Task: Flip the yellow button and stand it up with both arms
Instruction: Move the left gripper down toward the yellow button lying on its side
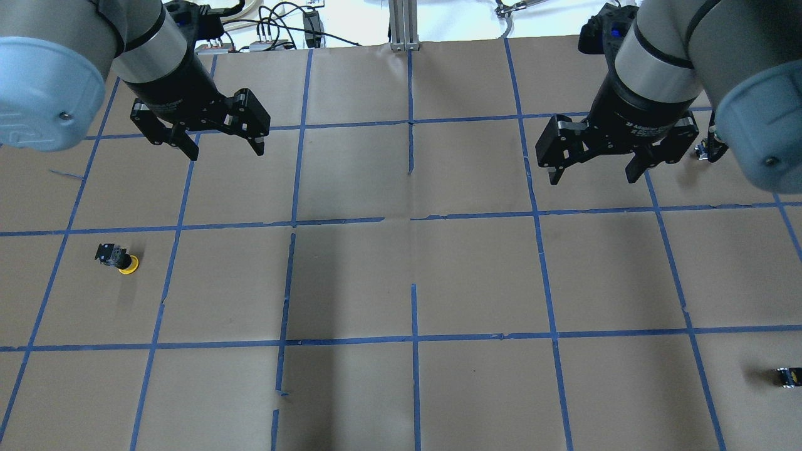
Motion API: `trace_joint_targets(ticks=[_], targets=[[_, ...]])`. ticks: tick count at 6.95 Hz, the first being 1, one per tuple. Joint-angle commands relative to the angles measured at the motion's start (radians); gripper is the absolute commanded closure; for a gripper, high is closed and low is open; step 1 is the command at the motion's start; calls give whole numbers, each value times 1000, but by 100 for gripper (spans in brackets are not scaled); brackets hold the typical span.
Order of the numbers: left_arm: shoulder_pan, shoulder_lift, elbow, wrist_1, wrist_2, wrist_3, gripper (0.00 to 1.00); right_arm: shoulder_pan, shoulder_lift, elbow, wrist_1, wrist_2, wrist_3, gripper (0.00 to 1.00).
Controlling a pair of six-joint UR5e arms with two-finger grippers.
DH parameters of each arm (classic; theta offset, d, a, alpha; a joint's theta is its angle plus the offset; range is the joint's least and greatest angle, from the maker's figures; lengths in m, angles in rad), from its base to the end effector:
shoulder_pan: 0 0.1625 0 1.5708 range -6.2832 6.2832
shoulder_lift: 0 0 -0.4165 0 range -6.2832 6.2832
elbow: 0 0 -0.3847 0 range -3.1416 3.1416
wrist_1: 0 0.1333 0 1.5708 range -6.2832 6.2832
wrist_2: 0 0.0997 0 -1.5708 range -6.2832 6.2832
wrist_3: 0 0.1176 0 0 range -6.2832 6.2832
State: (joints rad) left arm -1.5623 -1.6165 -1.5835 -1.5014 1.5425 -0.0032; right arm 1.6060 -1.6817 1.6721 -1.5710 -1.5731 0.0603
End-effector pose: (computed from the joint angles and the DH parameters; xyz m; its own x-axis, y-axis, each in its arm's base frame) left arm -0.1323 -0.5052 0.4397 -0.9995 -0.0114 0.0283 -0.0117 0.9999 -0.0109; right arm 0.1484 -0.4345 0.4635 -0.9997 0.0251 0.0017 0.0251 0.9996 -0.0099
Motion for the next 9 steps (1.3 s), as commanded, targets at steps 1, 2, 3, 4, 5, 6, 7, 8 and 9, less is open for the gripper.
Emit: trace_joint_targets(ticks=[1,2,3,4,5,6,7,8,9], targets=[[14,-3,0,3,-4,2,0,-7,-1,-2,-17,-2,0,0],[59,-6,8,0,-16,2,0,-8,-3,1,-3,-1,1,0],[89,-5,-15,0,-2,8,0,-3,-1,2,-1,2,0,0],[137,-14,-16,1,2,12,0,-6,-1,2,-4,-2,-11,0],[218,-26,-26,3,-5,64,0,-5,0,2,-6,-5,-14,0],[285,-35,-58,4,-2,154,0,-4,0,2,-7,-5,-13,0],[359,-49,-111,83,-1,281,1,-6,0,2,-11,-7,-13,0],[429,-58,-162,140,-2,346,1,-5,-1,0,-12,-10,-13,0],[473,-62,-220,192,-1,464,1,-14,0,-2,-18,-22,-13,0]])
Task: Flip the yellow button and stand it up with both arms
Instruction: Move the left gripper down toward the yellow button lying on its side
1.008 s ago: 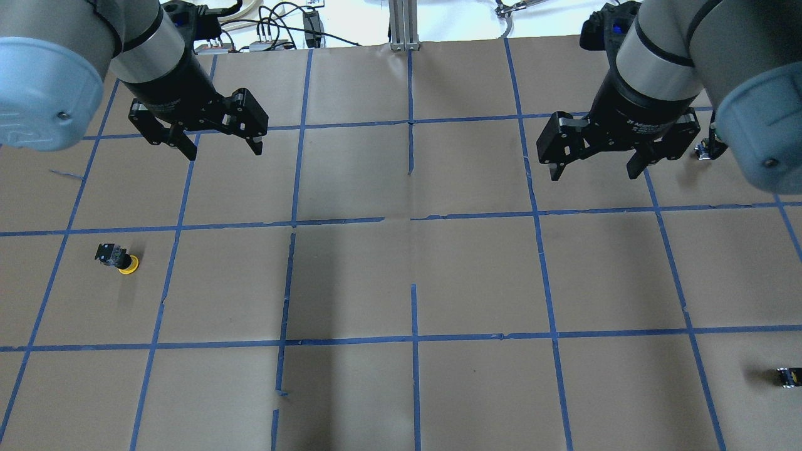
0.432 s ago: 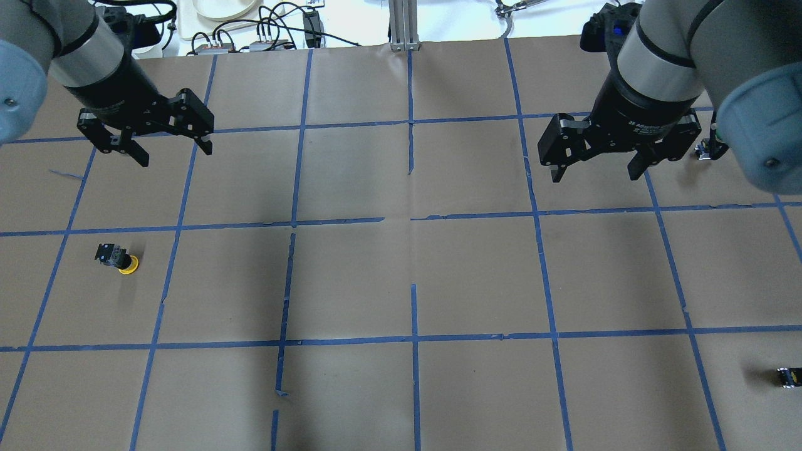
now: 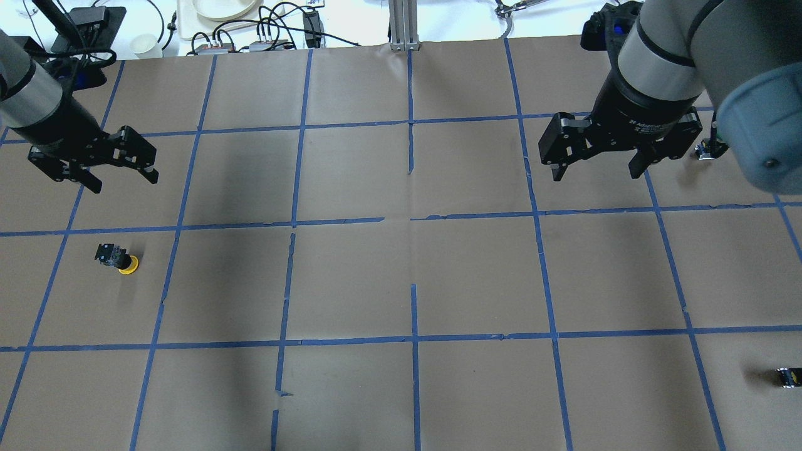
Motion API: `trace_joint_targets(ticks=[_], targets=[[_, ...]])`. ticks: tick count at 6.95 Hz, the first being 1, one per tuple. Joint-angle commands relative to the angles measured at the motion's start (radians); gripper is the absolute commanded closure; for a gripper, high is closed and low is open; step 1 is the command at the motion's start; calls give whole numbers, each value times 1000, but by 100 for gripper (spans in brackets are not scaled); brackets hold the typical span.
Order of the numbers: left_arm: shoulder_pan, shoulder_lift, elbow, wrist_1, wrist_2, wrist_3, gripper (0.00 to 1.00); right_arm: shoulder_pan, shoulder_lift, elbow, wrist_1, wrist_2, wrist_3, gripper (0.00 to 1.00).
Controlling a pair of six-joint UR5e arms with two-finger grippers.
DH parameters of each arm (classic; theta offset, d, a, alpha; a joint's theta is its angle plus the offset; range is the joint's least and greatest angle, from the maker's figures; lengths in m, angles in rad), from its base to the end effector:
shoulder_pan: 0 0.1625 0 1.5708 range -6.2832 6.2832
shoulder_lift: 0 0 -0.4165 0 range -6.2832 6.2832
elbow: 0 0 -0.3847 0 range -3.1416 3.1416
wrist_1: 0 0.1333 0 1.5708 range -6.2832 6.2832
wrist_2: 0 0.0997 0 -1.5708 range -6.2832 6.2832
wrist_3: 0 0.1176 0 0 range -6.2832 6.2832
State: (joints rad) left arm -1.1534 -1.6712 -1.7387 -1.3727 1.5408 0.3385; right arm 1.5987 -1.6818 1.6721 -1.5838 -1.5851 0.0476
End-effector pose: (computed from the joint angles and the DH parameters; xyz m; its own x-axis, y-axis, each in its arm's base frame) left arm 0.0792 -0.5161 0.3507 -0.9954 -0.0812 0.0515 -0.0783 0.9953 0.0562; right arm 0.1439 -0.4370 0.4649 -0.9997 0.0200 0.0132 0.0197 0.9995 -0.0234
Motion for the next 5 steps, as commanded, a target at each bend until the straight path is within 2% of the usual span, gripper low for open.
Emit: trace_joint_targets(ticks=[1,2,3,4,5], targets=[[110,-8,-135,163,-1,214,1,-16,-1,0,-5,-24,0,0],[148,-15,-210,299,2,306,1,-17,1,0,-8,-24,0,0],[176,-48,-243,373,22,367,1,-17,1,1,-7,-24,5,0],[208,-83,-248,398,28,458,1,-17,2,1,-7,-23,12,0],[225,-93,-261,399,25,462,2,-22,2,1,-2,-21,12,0]])
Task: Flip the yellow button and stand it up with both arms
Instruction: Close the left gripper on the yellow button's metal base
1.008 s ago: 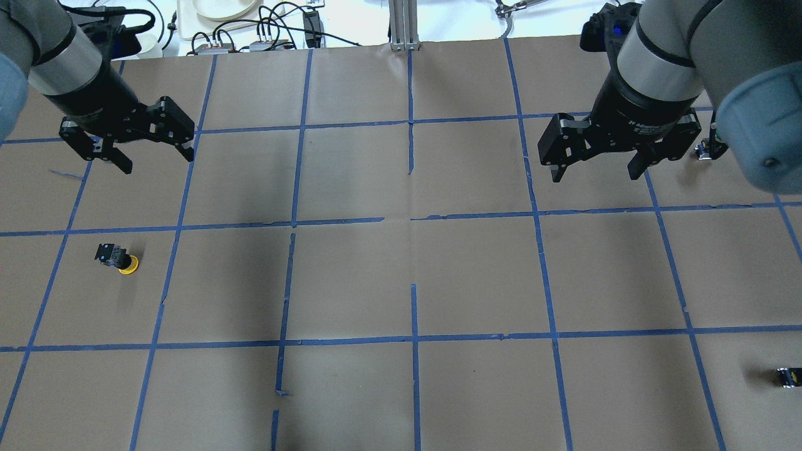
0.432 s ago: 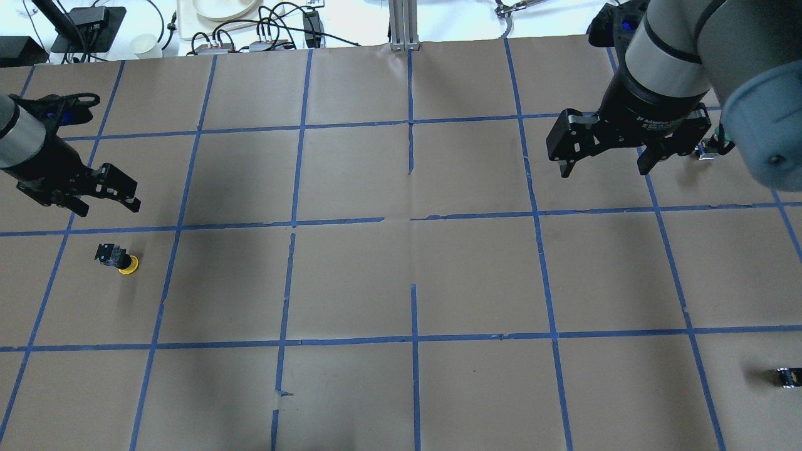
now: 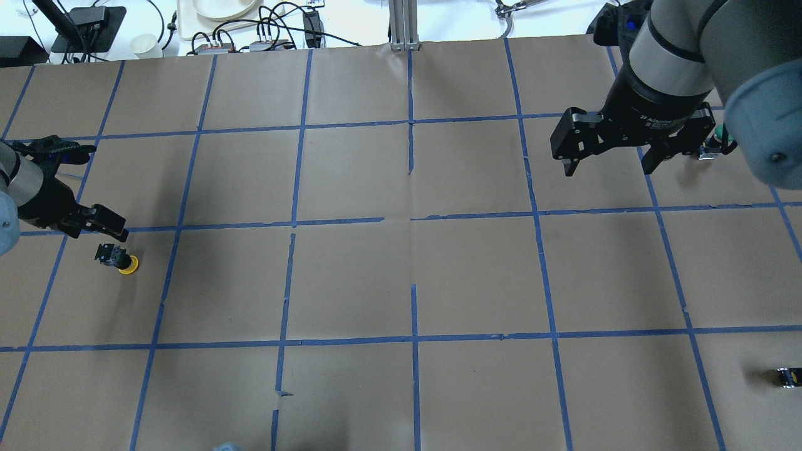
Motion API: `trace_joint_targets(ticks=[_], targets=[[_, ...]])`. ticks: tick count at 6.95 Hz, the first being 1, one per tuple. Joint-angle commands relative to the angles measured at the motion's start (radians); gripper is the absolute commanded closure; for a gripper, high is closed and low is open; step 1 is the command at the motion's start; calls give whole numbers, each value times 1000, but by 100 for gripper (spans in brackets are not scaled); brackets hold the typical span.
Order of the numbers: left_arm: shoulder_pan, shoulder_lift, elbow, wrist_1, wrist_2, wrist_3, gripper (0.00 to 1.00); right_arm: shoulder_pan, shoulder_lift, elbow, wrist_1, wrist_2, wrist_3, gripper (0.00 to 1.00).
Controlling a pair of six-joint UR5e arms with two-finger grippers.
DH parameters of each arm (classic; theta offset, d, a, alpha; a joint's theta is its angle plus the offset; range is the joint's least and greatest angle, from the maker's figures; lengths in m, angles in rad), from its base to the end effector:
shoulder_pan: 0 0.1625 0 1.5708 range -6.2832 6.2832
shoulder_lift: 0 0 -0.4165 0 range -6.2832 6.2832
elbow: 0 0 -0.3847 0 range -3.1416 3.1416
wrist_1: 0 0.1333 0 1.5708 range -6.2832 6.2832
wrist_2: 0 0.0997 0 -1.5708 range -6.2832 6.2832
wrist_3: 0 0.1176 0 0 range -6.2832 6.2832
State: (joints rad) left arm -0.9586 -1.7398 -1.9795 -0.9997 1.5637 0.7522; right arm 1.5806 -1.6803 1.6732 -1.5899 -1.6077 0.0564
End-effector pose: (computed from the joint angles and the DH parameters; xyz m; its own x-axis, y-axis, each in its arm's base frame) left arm 0.1725 -0.4791 0.2447 -0.9902 0.1395 0.0097 0.1395 0.9902 0.0000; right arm 0.1333 -0.4406 0.4644 -0.9982 0.0475 0.0354 0.0465 0.9985 -0.0282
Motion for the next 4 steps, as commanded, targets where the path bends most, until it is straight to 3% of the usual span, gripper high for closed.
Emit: trace_joint_targets(ticks=[1,4], targets=[[28,-27,-28,27,7,39,1,-17,1,0,5,0,2,0],[27,-66,-25,52,7,24,6,-22,2,2,5,-1,6,0]])
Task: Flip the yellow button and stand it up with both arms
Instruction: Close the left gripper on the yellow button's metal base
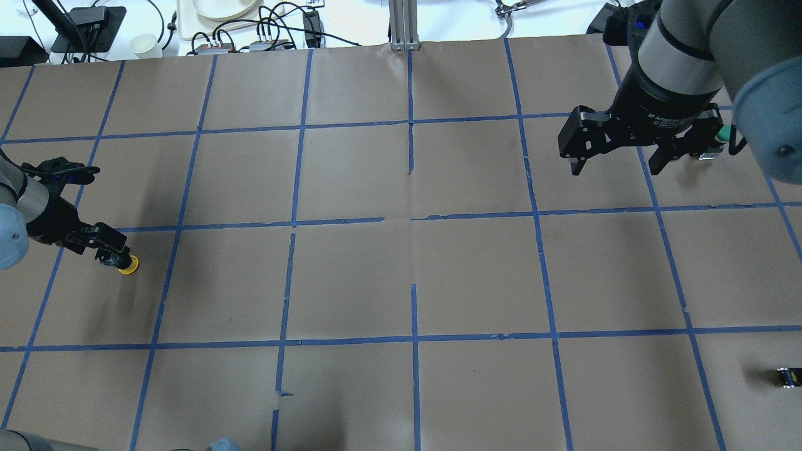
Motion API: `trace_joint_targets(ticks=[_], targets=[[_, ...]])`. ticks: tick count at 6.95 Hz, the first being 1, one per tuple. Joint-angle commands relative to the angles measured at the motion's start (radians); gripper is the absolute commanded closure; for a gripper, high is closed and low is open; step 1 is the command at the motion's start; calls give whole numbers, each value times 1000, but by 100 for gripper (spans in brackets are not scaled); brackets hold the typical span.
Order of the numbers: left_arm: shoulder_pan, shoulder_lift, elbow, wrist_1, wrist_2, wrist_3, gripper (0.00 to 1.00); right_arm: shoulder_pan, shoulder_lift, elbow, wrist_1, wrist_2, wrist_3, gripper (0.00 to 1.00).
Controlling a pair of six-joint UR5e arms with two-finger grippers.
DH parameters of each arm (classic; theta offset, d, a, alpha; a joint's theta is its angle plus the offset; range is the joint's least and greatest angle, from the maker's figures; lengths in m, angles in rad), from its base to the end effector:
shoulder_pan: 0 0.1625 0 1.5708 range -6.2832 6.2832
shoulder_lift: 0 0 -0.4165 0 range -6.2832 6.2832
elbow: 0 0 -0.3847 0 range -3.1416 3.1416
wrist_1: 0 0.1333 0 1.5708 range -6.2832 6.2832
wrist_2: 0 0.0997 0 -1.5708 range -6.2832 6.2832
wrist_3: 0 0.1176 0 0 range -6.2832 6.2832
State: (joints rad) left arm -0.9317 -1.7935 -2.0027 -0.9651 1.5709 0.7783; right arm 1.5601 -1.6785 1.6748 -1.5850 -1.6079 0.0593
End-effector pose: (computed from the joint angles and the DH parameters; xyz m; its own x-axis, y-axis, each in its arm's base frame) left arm 0.1859 -0.4736 0.2122 -0.9898 0.1381 0.0343 0.1393 0.9896 0.0349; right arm 0.1242 -0.4431 0.4623 -0.9969 0.0706 0.0360 0.0699 0.9974 -0.0201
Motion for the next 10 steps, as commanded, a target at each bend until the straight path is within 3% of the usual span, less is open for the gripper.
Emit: trace_joint_targets(ticks=[1,4,5,8,10], targets=[[1,-13,-2,17,-2,-4,17,-3,3,0,-4,0,7,0],[1,-14,-1,17,-3,-17,75,-3,3,0,-3,0,7,0],[-3,-15,2,16,-5,-24,85,-3,3,0,0,0,7,0],[-6,-18,60,-30,-14,-25,91,-5,5,0,-1,0,13,0],[-15,-9,175,-330,-165,-30,92,-8,5,0,-7,8,-5,0]])
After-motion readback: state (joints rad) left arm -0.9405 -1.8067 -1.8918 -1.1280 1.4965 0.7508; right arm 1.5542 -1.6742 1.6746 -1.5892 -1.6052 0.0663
